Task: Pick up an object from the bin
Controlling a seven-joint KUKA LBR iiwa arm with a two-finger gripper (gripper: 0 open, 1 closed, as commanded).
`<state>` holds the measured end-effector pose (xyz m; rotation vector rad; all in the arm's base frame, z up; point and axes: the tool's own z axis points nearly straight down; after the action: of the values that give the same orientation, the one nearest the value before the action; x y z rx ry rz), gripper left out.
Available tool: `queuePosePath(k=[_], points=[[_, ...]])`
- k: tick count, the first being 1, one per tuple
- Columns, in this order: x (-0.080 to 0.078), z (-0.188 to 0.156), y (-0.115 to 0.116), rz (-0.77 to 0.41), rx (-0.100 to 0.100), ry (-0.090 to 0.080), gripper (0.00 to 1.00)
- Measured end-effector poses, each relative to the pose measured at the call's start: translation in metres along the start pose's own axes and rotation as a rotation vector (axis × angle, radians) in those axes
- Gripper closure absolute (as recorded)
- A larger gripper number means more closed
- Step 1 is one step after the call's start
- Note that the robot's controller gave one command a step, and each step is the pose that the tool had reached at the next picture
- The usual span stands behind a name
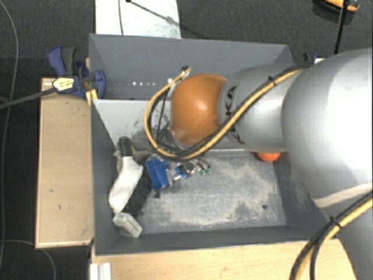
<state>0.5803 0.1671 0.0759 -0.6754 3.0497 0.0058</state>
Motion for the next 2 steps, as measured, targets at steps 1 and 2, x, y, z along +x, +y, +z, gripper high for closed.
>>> queuePosePath(k=[1,2], points=[[0.000,0.000,0.000,0.001,0.000,0.000,1.00],[0.001,-0.111,0.000,-0.033,0.000,-0.003,1.00]])
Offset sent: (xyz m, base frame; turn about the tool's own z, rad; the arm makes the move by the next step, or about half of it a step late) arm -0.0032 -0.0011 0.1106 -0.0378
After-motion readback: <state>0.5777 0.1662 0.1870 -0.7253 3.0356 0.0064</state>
